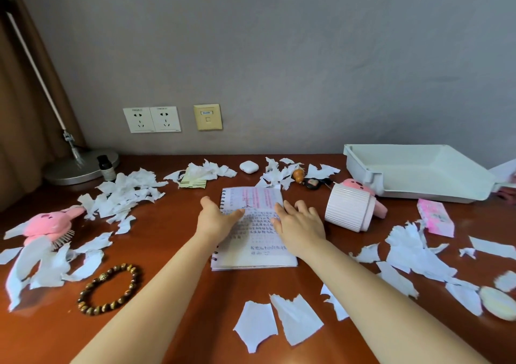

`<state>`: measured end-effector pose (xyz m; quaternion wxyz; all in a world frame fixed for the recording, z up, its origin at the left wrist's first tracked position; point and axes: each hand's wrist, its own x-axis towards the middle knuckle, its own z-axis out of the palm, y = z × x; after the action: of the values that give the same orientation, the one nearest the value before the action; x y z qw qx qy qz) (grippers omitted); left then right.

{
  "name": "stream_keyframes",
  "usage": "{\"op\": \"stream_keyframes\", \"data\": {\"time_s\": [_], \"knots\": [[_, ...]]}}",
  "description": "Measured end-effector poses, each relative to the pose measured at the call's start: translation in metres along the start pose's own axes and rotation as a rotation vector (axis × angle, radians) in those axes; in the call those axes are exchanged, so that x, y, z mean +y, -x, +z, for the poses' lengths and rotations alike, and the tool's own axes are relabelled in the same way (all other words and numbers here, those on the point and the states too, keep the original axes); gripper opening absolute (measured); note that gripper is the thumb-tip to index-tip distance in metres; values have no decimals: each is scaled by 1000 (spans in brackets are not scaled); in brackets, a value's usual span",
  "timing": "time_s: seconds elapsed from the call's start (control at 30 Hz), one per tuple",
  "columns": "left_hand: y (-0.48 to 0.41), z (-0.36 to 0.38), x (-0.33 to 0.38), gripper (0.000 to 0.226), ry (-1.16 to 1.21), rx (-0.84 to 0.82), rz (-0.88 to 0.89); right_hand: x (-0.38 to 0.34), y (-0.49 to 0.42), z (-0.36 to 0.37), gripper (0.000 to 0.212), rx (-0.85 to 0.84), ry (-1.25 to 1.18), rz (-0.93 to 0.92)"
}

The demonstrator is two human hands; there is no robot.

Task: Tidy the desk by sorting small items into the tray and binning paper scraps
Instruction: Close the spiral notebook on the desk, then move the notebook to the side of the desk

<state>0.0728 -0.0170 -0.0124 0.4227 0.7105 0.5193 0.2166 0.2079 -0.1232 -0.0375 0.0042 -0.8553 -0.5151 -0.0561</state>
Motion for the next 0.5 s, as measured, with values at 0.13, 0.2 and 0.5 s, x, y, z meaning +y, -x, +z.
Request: {"op": "stream_keyframes", "data": {"time_s": [0.13, 0.2, 0.5], "knots": [[-5, -13, 9, 79, 57, -26, -111, -1, 0, 1, 53, 5, -16, 0], [-10, -16, 8, 81, 144, -56, -141, -2, 2, 0, 53, 4, -20, 2], [-4, -16, 23, 62, 253, -255, -70, 1, 8, -10, 53, -14, -129, 36]]}}
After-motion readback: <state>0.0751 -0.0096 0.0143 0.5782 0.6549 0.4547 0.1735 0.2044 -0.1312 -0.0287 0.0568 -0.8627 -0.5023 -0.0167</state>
